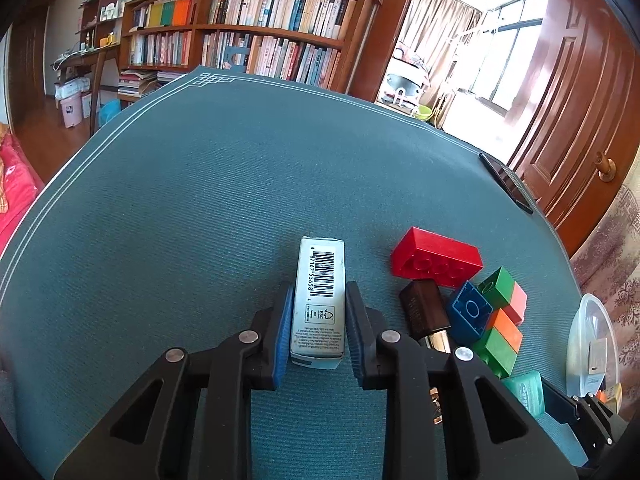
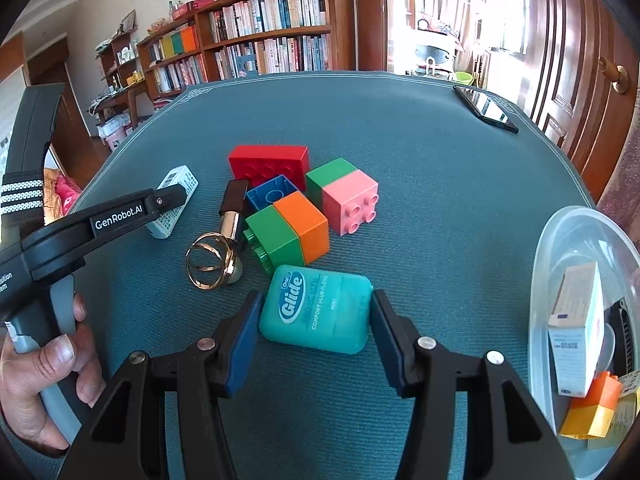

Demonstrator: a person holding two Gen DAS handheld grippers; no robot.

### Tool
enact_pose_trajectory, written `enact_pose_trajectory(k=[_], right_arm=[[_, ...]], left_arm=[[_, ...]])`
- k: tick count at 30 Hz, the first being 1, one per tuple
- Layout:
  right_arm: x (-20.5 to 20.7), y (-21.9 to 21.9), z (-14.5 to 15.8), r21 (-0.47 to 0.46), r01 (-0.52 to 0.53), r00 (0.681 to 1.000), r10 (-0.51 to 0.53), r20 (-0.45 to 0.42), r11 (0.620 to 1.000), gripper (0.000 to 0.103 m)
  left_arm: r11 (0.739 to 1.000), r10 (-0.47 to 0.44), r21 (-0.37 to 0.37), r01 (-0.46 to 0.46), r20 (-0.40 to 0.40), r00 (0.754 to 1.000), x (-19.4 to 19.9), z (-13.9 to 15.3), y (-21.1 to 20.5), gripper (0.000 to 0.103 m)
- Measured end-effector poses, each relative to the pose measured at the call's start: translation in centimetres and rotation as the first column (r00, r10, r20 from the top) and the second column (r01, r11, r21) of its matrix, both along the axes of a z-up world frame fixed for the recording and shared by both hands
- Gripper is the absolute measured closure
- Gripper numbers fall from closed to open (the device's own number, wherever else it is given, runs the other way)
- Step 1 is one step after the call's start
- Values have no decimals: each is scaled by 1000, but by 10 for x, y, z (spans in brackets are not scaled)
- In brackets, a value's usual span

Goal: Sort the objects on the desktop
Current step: 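Grasp the small white barcode box with the left tool while the right grasps the teal Glide case, then lift the small white box with the left tool while the right lifts the Glide case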

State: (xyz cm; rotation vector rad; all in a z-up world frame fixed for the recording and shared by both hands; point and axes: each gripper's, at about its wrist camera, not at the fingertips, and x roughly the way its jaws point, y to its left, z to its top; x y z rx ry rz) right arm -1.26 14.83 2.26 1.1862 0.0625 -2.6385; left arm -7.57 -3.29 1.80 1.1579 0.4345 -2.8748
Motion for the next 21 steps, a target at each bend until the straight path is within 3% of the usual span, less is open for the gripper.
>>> enact_pose_trajectory(k=[7, 13, 21], right_arm=[[5, 4, 3, -12, 9, 1000, -9, -7, 1000, 45], [6, 10, 4, -24, 25, 1000, -25, -9, 999, 45], [9, 23, 10, -52, 45, 998, -47, -31, 998, 45]], left_arm=[[1000, -2, 12, 2, 1, 1000, 0, 0, -1, 76], [996, 0, 86, 0, -5, 1000, 0, -2, -11, 76], [998, 9, 70, -7, -38, 999, 4, 1, -10, 76]])
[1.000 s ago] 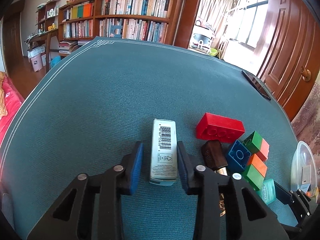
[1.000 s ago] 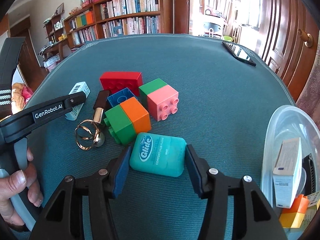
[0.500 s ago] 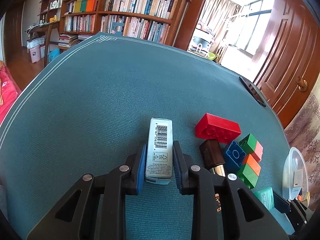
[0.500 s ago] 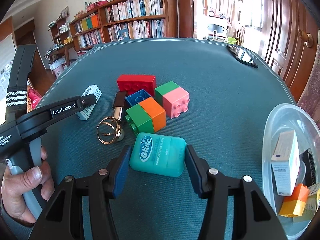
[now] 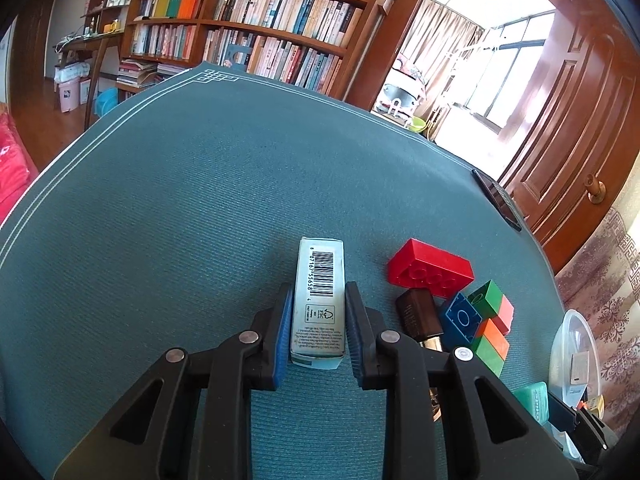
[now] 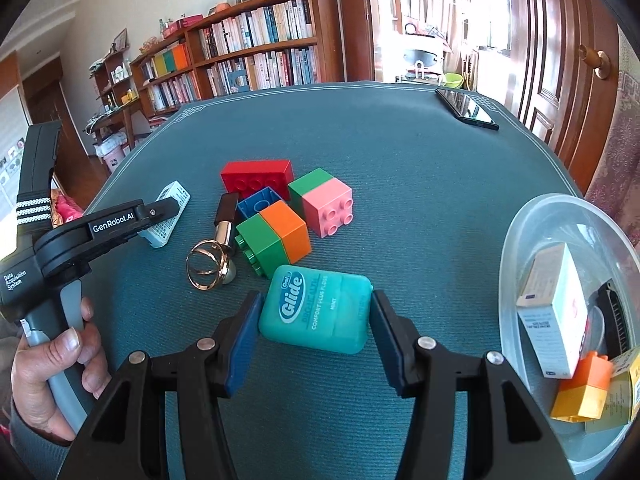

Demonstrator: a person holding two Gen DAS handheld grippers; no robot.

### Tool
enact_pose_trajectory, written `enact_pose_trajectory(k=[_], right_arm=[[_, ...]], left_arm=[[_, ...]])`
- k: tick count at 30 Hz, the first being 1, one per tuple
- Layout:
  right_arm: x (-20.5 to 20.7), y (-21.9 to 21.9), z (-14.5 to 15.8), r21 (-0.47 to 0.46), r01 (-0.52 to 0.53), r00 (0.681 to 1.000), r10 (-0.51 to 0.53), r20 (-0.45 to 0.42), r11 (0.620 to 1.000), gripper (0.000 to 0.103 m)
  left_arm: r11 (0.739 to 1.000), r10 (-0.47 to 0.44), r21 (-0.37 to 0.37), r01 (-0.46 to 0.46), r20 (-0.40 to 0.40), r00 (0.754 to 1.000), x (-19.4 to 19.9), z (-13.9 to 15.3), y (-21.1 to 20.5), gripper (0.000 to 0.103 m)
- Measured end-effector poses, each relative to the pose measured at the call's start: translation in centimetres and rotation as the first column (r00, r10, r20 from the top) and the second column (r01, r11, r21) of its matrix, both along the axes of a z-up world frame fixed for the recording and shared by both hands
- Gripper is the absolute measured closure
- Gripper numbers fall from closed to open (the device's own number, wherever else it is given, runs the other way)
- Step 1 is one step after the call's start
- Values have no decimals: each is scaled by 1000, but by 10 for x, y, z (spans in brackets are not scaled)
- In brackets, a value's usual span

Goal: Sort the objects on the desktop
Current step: 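Lift the small white box with the left tool while the right lifts the Glide case, then carry the white box and Glide case over the clear bowl and open both tools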

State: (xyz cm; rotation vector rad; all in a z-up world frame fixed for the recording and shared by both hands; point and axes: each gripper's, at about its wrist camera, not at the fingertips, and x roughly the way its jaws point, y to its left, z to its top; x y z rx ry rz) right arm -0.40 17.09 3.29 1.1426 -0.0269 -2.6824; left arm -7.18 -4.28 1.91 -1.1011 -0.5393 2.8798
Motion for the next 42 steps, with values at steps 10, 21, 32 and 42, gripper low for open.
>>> enact_pose_trajectory(k=[10, 21, 32, 42], right_arm=[[6, 21, 14, -20, 60, 998, -61, -36, 998, 45], [13, 52, 26, -50, 137, 987, -141, -73, 989, 45], [27, 81, 36, -110, 172, 975, -185, -122, 979, 45], [42, 112, 52, -162, 197, 956, -225, -185, 967, 45]], left_arm=[[991, 6, -136, -15, -67, 998, 9, 18, 22, 77], [981, -30, -192, 12, -91, 995, 22, 34, 44, 76], [971, -113, -220, 89, -97, 989, 32, 45, 84, 76], [954, -227, -225, 198, -111, 968, 38, 57, 135, 76]])
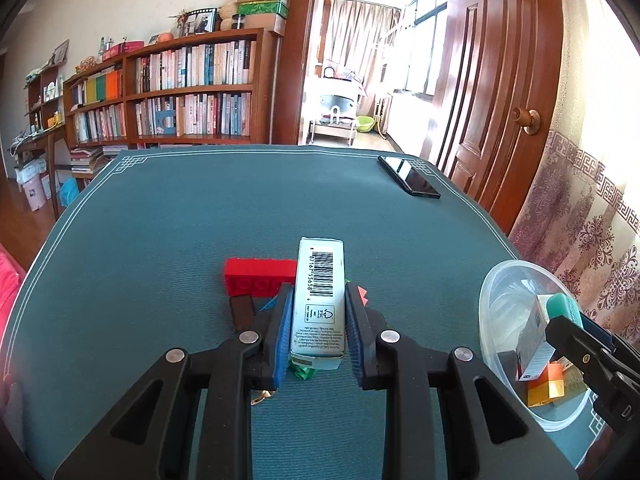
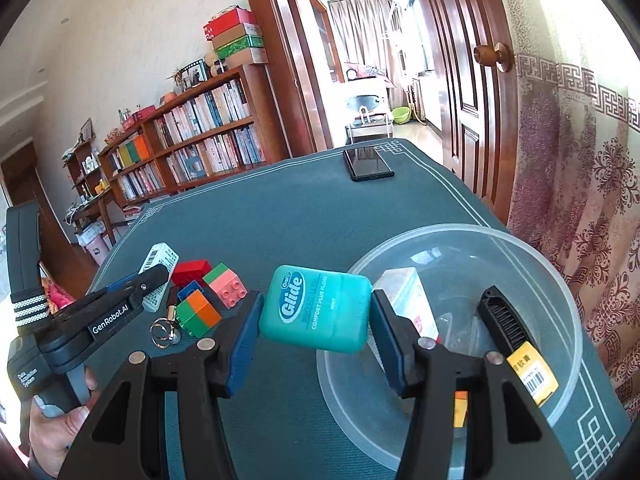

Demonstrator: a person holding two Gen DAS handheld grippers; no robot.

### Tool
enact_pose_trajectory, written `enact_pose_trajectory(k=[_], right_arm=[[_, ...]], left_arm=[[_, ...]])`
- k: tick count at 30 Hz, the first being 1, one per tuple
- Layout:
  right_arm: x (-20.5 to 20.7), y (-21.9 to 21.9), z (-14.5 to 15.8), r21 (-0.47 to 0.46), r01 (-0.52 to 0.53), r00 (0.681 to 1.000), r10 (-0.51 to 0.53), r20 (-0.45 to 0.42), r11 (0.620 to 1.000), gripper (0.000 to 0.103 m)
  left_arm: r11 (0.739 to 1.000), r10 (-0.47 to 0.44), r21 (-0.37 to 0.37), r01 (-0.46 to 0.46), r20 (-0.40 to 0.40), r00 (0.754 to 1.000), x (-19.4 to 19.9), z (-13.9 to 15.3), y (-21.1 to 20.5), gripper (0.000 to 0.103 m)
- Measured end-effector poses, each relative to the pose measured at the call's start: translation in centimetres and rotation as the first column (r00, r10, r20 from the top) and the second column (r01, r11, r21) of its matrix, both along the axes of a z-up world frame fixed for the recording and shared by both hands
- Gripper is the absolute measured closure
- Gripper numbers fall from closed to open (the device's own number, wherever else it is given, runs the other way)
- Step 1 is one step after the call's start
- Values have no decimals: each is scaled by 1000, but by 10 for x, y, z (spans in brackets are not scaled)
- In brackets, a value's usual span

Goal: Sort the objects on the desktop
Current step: 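Carry the white box and Glide case over the clear bowl and open both tools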

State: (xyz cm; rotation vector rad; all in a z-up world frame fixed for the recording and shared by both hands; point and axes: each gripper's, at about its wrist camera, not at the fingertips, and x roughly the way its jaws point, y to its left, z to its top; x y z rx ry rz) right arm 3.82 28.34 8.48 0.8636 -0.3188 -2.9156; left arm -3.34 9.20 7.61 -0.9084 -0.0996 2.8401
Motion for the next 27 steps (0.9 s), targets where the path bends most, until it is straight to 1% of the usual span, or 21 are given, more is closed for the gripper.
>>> enact_pose_trajectory(k=[3, 7, 12, 21, 22, 23, 25, 27], right_arm=[[1, 12, 1, 21, 54, 998, -54, -10, 998, 45], [-5, 40, -7, -14, 115, 993, -114, 29, 993, 45], [-8, 66, -15, -5, 186, 981, -186, 48, 983, 45], [-7, 100, -27, -43, 261, 962, -255, 101, 965, 43], [-6, 102, -28, -42, 267, 960, -262, 100, 963, 41], [-4, 104, -28, -40, 275, 958, -271, 98, 960, 35], [-1, 108, -27, -34, 290, 954, -286, 88, 957, 30], [1, 110, -26, -27, 298, 952, -295, 85, 954, 30]], left_arm=[[999, -35, -11, 35, 0, 999, 1, 2, 16, 76], [997, -78, -11, 78, 16, 997, -2, 2, 34, 76], [993, -119, -22, 119, 29, 993, -4, 2, 56, 76], [976, -213, -36, 214, 38, 976, -3, 4, 99, 76], [973, -224, -40, 225, 36, 974, -2, 5, 104, 76], [971, -235, -43, 236, 35, 971, -1, 6, 109, 76], [965, -256, -48, 257, 32, 966, 0, 7, 119, 76], [960, -274, -50, 275, 31, 961, 1, 8, 126, 76]])
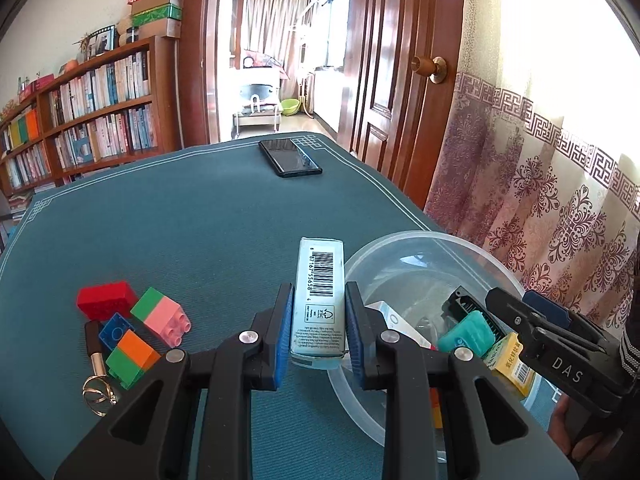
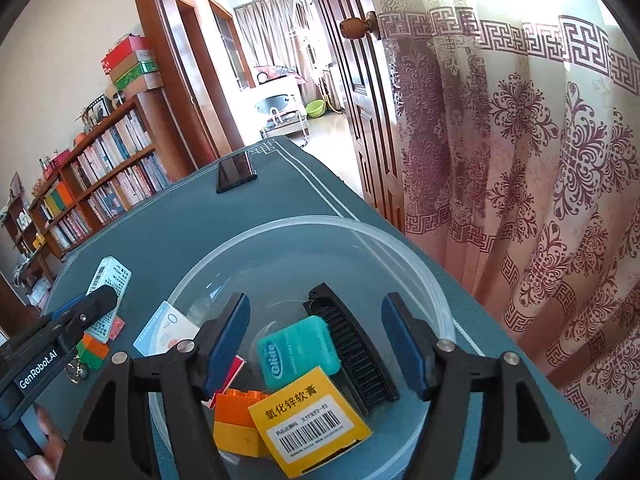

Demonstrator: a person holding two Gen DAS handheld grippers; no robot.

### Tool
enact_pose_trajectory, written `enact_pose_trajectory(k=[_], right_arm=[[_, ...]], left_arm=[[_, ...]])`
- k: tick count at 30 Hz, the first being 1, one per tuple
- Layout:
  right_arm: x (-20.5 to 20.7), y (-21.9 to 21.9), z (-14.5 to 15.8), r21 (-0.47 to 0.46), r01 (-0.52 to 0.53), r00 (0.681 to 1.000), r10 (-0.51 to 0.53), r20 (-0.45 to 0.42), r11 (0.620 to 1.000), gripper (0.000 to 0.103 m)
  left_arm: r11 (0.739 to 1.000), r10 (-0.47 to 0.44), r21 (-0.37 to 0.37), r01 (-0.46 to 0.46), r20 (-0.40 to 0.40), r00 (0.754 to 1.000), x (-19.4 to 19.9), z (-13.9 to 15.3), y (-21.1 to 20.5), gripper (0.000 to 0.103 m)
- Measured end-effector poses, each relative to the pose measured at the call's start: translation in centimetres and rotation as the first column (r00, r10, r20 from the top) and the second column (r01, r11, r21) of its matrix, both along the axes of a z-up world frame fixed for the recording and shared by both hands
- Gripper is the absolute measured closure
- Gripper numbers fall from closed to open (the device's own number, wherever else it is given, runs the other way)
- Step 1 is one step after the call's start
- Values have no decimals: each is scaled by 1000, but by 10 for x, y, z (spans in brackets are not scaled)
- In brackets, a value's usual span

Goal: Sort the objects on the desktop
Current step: 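Carry the white box and Glide case over the clear bowl and open both tools, then withdraw both open tools from the bowl back toward the table objects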

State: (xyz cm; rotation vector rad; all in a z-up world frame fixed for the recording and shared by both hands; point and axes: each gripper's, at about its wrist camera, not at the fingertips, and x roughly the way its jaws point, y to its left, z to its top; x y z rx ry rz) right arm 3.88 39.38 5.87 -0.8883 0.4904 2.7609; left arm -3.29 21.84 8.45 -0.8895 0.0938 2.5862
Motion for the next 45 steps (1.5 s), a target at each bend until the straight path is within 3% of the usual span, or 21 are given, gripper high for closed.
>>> enact_pose_trajectory(k=[15, 23, 26, 28, 45], right_arm=[[3, 10, -2, -17, 19, 1000, -19, 5, 1000, 30], [6, 13, -5, -26, 28, 1000, -28, 10, 999, 29], [7, 14, -5, -23, 35, 999, -35, 12, 999, 27], [8, 15, -5, -25, 37, 999, -37, 14, 999, 26], [5, -9, 1, 3, -7, 1000, 7, 12, 1000, 25]], left_arm=[[994, -103, -24, 102, -27, 994, 5, 10, 46, 76], [986, -158, -52, 158, 9, 987, 2, 8, 64, 74], [987, -146, -64, 146, 2, 989, 3, 7, 67, 55], [990, -136, -50, 135, -7, 991, 3, 9, 64, 35], [1000, -3, -21, 3, 24, 1000, -10, 7, 21, 33]])
